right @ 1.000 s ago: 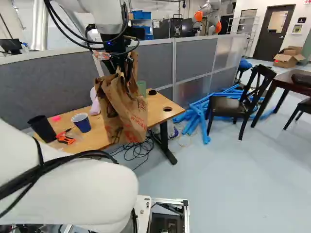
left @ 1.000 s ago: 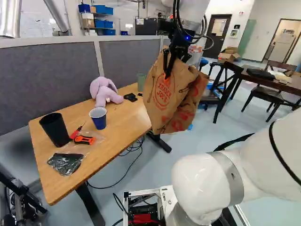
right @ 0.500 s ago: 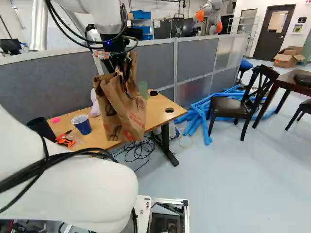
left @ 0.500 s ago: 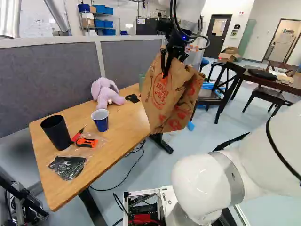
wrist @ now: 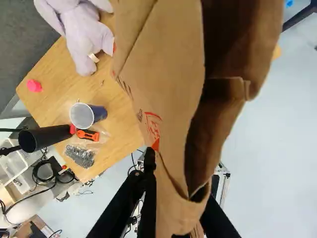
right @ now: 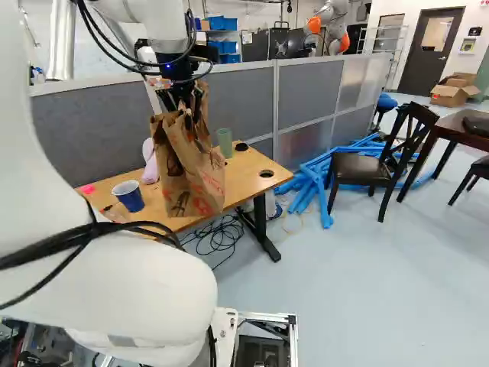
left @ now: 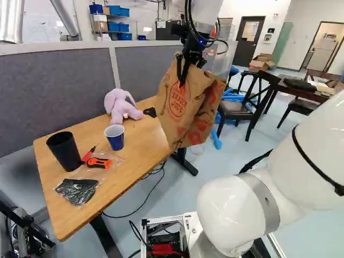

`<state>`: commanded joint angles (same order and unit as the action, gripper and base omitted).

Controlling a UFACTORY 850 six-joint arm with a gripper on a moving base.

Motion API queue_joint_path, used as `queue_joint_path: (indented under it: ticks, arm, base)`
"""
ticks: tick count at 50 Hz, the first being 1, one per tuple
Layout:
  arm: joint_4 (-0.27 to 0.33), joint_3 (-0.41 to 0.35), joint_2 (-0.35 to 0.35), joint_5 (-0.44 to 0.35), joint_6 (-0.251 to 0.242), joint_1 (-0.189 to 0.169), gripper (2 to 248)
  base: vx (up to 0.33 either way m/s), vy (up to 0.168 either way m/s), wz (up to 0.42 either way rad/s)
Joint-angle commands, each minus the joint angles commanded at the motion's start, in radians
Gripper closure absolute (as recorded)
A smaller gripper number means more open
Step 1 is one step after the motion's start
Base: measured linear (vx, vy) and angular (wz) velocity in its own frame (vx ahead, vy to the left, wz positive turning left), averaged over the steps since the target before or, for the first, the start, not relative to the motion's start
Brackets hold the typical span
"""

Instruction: Pick up the bag on the ground and place it on the table

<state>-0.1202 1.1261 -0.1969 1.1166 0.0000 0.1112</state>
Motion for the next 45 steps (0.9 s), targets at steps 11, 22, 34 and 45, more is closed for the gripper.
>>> queue_joint_path:
  ticks: [11, 22, 34, 45]
  arm:
    - [0.000, 0.059, 0.066, 0.000, 0.000, 0.031, 232]
    - [0.000, 0.119, 0.131, 0.000, 0.000, 0.055, 232]
    - [0.000, 0.183, 0.197, 0.000, 0.000, 0.071, 232]
    - [0.000, 0.245, 0.256, 0.000, 0.000, 0.080, 232]
  base:
    - [0.000, 0.000, 0.000]
    - [0.000, 0.000, 0.000]
    - [0.000, 0.000, 0.000]
    - [0.000, 0.000, 0.000]
